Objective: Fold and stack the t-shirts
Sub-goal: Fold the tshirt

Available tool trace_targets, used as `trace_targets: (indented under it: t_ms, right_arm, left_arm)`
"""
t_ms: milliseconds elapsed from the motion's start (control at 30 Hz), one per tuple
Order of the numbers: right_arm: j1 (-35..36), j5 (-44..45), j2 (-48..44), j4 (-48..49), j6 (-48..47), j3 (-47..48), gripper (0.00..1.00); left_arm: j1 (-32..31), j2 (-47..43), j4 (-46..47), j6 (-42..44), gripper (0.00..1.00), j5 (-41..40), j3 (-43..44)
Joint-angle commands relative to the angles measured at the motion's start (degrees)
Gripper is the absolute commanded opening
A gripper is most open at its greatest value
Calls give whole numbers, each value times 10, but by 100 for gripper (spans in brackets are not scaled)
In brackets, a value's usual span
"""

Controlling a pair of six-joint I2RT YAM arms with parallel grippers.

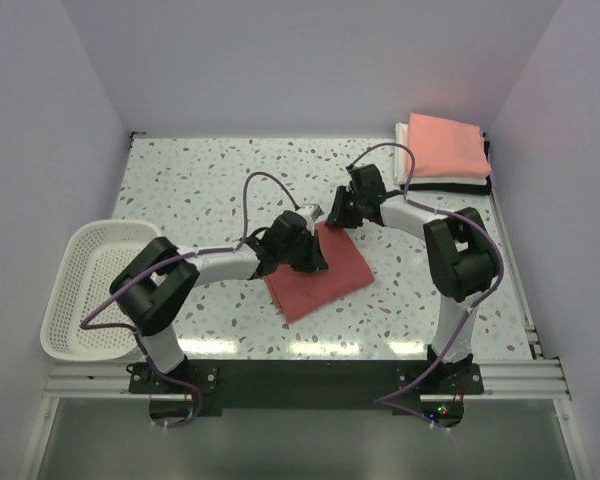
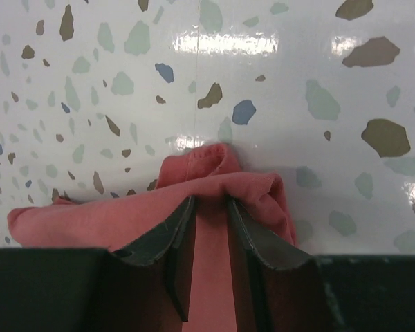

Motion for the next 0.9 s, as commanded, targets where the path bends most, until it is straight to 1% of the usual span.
trace_targets:
  t_ms: [0,167,300,433,467,533,567,633,667,700,800,833,867]
  right_arm:
    - [0,-12,28,7,2,49,28]
    - [0,-7,58,-12,2,79,28]
    - [0,-2,70,-30,-1,95,29]
    - [-1,4,52,-34,-8,94,38]
    - [-1,8,37,-36,-11,91,43]
    - [-2,16,18,-48,-19,87,47]
    - [-3,20,-3,-52,-24,85,53]
    - [-11,25,-27,-59,-28,67,60]
    - [-14,25,-56,-57,-28,56,63]
    - [-25,23,-69,-49,-27,44,68]
    - [-45,16,-117,-41,-22,-7,74]
    - [-50,15,-125,-40,-21,-31,74]
    - [-52,16,-134,-40,-22,-45,75]
  left_arm:
    - [-19,20,57,-11,4,14,-11]
    - [-46,32,62,-21,3,1,-44]
    - [-52,34,64,-29,1,-3,-67]
    - [-52,8,58,-26,2,-9,-73]
    - [-52,1,53,-23,2,-11,-68]
    - [-51,-18,26,-11,3,-21,-48]
    - [-50,-25,17,-8,4,-25,-42]
    - [-48,-47,-4,-1,6,-35,-26]
    - [-42,-55,-8,0,7,-36,-24]
    - [-37,-62,-15,-2,8,-39,-22]
    - [-7,-85,-38,-12,10,-51,-22]
    - [4,-85,-44,-16,10,-55,-24]
    - [27,-83,-52,-19,10,-51,-24]
